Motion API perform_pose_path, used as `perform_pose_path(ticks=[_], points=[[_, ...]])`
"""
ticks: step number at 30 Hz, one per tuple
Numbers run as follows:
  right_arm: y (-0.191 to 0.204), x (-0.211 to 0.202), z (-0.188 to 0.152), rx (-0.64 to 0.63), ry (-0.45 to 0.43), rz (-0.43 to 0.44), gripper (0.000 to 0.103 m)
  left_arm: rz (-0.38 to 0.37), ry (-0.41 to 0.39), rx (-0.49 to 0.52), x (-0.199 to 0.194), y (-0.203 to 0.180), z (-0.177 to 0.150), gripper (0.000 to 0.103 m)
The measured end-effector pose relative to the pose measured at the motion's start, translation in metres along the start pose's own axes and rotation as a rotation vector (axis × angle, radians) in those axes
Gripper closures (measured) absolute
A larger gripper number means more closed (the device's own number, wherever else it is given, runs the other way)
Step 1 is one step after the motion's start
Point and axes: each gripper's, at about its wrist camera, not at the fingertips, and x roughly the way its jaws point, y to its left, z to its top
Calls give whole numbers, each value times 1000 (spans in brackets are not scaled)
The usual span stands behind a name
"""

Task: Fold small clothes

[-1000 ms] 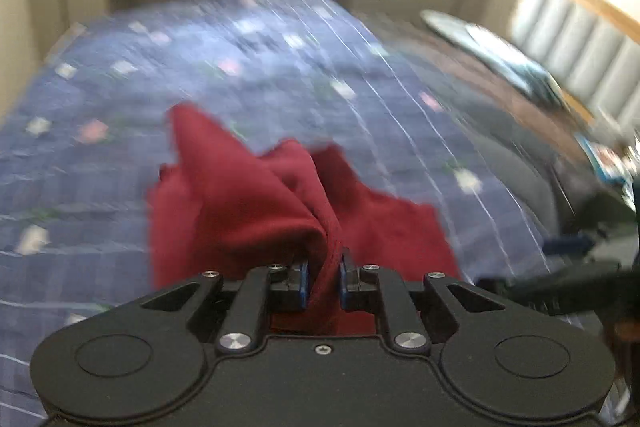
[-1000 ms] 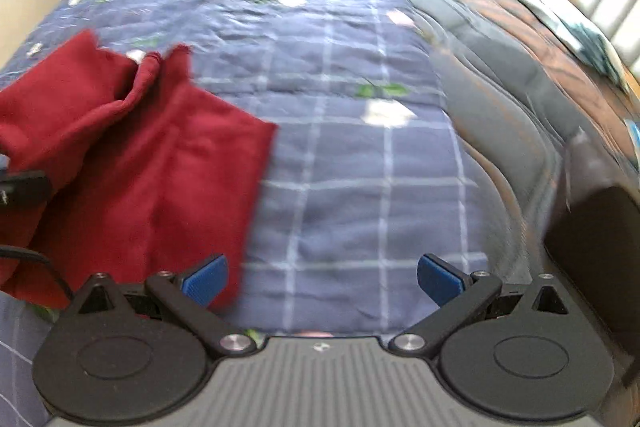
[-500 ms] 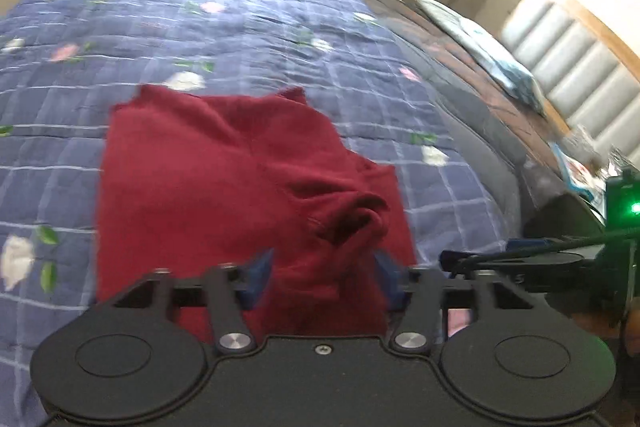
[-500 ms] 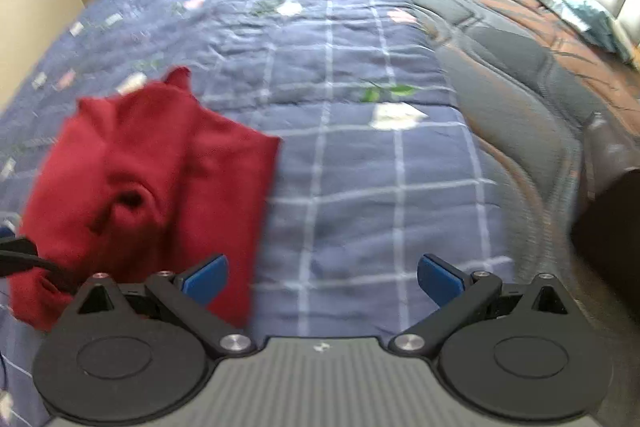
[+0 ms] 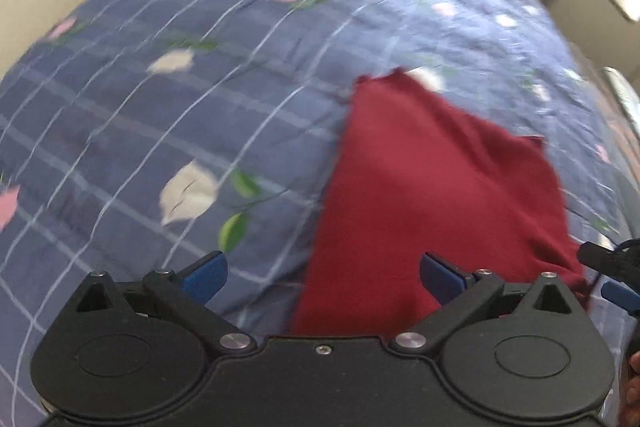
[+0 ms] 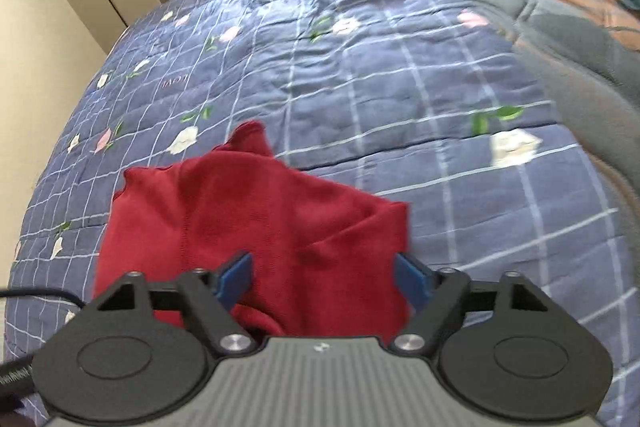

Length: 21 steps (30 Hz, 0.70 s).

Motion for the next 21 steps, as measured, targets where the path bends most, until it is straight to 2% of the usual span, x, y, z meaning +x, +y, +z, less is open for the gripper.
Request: perform_pose_path(ticks=[2, 5, 8, 13, 16, 21], points=[[6, 2, -3, -22, -7, 0, 31, 17, 42, -22, 8, 4, 0, 1], [10, 5, -7, -32, 1, -2, 42, 5, 51, -40, 9, 9, 0, 1], [11, 2, -10, -37, -1, 9, 57, 8, 52, -35, 8, 8, -3, 1], [18, -3, -16, -101, -18, 17, 87, 0, 54, -35, 8, 7, -2, 1], [25, -8, -18, -154, -40, 21, 96, -5, 55, -26, 8, 6, -2, 1], [23, -22, -19, -171, -97, 20, 98, -13, 53, -4, 4, 3, -2, 1]])
